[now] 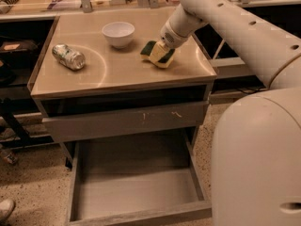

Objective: Pick sponge from middle drawer and place on counter

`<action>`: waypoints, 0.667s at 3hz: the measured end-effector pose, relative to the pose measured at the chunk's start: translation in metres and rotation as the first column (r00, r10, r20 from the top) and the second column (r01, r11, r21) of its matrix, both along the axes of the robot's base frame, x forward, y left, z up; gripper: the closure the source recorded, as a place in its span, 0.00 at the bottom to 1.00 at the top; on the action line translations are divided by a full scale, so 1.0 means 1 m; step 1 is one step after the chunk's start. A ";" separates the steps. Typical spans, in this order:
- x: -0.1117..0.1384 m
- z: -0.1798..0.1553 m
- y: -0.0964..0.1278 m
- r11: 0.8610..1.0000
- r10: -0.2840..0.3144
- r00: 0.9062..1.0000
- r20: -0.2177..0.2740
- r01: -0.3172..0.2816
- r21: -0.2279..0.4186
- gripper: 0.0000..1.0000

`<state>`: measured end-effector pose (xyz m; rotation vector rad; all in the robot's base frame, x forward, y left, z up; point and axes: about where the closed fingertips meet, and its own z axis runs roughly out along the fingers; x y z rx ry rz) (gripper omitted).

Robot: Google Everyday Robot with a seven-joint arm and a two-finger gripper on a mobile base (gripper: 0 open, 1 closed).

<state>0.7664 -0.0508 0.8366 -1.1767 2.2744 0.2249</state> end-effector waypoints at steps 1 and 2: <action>0.000 0.000 0.000 1.000 0.000 1.000 0.000 0.000 0.000 0.00; 0.000 0.000 0.000 1.000 0.000 1.000 0.000 0.000 0.000 0.00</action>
Offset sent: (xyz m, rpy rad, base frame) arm 0.0000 0.0000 0.0000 0.0000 0.0000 0.0000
